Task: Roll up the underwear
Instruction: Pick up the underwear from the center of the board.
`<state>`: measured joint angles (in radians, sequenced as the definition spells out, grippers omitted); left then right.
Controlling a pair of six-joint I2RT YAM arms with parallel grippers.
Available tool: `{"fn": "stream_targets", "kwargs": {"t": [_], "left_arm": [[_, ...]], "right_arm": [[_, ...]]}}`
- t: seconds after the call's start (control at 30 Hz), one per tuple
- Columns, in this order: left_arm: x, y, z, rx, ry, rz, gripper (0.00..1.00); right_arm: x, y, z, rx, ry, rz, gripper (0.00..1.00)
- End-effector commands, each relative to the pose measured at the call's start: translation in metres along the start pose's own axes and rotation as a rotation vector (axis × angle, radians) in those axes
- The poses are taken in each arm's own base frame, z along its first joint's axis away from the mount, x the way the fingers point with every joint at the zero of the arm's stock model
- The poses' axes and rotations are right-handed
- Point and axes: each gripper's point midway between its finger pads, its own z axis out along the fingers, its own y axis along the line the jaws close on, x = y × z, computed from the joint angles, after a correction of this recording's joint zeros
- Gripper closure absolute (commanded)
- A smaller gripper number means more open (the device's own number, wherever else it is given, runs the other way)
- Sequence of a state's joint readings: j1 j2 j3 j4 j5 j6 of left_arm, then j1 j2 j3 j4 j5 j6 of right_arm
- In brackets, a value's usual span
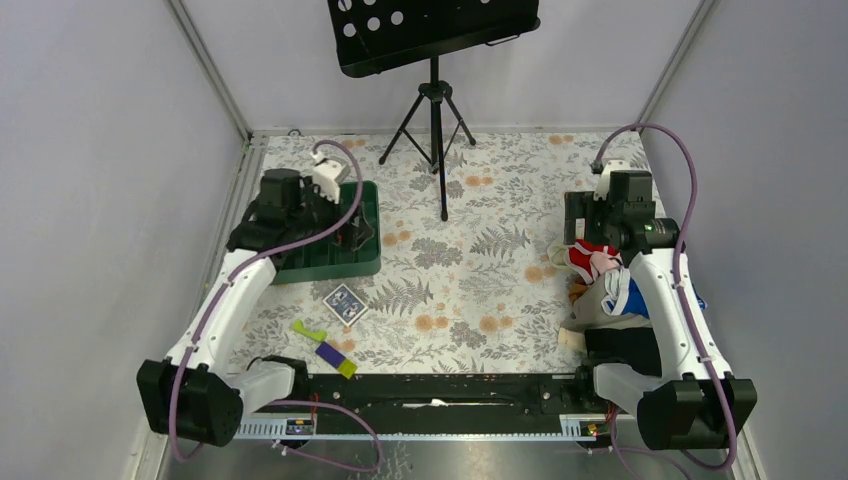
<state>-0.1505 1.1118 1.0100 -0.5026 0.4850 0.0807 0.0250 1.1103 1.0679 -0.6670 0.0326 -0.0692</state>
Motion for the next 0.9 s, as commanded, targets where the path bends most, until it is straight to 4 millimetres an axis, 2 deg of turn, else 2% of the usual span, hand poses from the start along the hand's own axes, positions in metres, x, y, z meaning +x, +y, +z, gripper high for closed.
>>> {"fn": "stream_targets", "kwargs": {"t": [0.0, 0.1, 0.17, 0.27, 0.33, 0.4, 0.57, 0.67, 0.73, 0.87], "left_arm": [[0.005, -0.029, 0.022, 0.103, 0.044, 0.175, 0.01], [0.001, -0.054, 0.039, 0.164, 0.093, 0.257, 0.01], [-0.002, -0.068, 0.051, 0.205, 0.113, 0.282, 0.02], [-0.005, -0.089, 0.067, 0.29, 0.134, 0.264, 0.03], [-0.005, -0.106, 0.075, 0.356, 0.154, 0.247, 0.04], [0.002, -0.118, 0.081, 0.4, 0.183, 0.252, 0.05], [0.013, -0.149, 0.084, 0.456, 0.215, 0.368, 0.05], [0.02, -0.17, 0.085, 0.505, 0.235, 0.38, 0.05], [0.025, -0.179, 0.083, 0.546, 0.252, 0.359, 0.05], [0.029, -0.181, 0.081, 0.559, 0.262, 0.345, 0.04]], "right_arm": [[-0.027, 0.009, -0.019, -0.054, -0.078, 0.017, 0.0], [-0.035, 0.006, -0.023, -0.066, -0.094, -0.132, 0.0], [-0.039, -0.005, -0.021, -0.017, -0.085, -0.212, 0.0], [-0.033, -0.022, -0.012, 0.062, -0.046, -0.265, 0.0], [-0.026, -0.018, -0.01, 0.04, -0.02, -0.252, 0.0], [-0.017, -0.006, -0.011, -0.035, 0.001, -0.227, 0.01], [-0.005, 0.018, -0.016, -0.19, 0.085, -0.206, 0.0], [0.002, 0.014, -0.012, -0.24, 0.169, -0.153, 0.0], [0.005, 0.004, -0.002, -0.191, 0.169, -0.169, 0.01], [0.019, -0.025, 0.022, -0.064, 0.236, -0.21, 0.04]]}}
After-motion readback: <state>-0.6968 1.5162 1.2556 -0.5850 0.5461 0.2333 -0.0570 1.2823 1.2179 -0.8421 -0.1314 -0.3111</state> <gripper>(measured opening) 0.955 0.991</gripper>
